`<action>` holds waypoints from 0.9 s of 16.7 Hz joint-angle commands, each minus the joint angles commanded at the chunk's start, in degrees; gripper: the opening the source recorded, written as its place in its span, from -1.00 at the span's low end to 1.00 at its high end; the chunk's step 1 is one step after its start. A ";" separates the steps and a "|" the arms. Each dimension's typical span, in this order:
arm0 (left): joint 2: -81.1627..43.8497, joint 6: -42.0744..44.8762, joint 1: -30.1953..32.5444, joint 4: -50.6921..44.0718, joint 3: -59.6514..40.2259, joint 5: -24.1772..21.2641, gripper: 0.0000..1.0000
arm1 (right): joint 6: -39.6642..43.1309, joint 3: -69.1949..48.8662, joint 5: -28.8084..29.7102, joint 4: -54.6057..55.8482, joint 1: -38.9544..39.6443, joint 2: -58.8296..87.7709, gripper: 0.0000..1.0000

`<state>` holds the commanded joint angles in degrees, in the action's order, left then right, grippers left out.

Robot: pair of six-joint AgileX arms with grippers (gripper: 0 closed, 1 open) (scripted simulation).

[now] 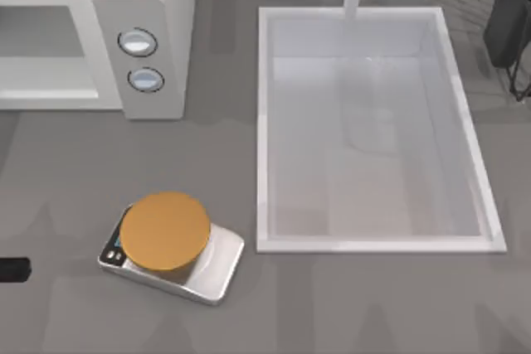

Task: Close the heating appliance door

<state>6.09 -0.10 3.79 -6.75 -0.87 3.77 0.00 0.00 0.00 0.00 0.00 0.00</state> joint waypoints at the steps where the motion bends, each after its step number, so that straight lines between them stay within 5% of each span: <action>1: 1.91 -0.03 1.14 -2.37 -0.26 1.14 -1.00 | 0.00 0.00 0.00 0.00 0.00 0.00 1.00; 10: 6.39 -0.14 4.18 -8.54 -0.88 4.40 -1.00 | 0.00 0.00 0.00 0.00 0.00 0.00 1.00; 15: -2.27 6.46 -4.04 -11.67 -8.82 -0.25 -1.00 | 0.00 0.00 0.00 0.00 0.00 0.00 1.00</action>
<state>3.82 6.37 -0.25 -18.42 -9.69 3.53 0.00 0.00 0.00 0.00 0.00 0.00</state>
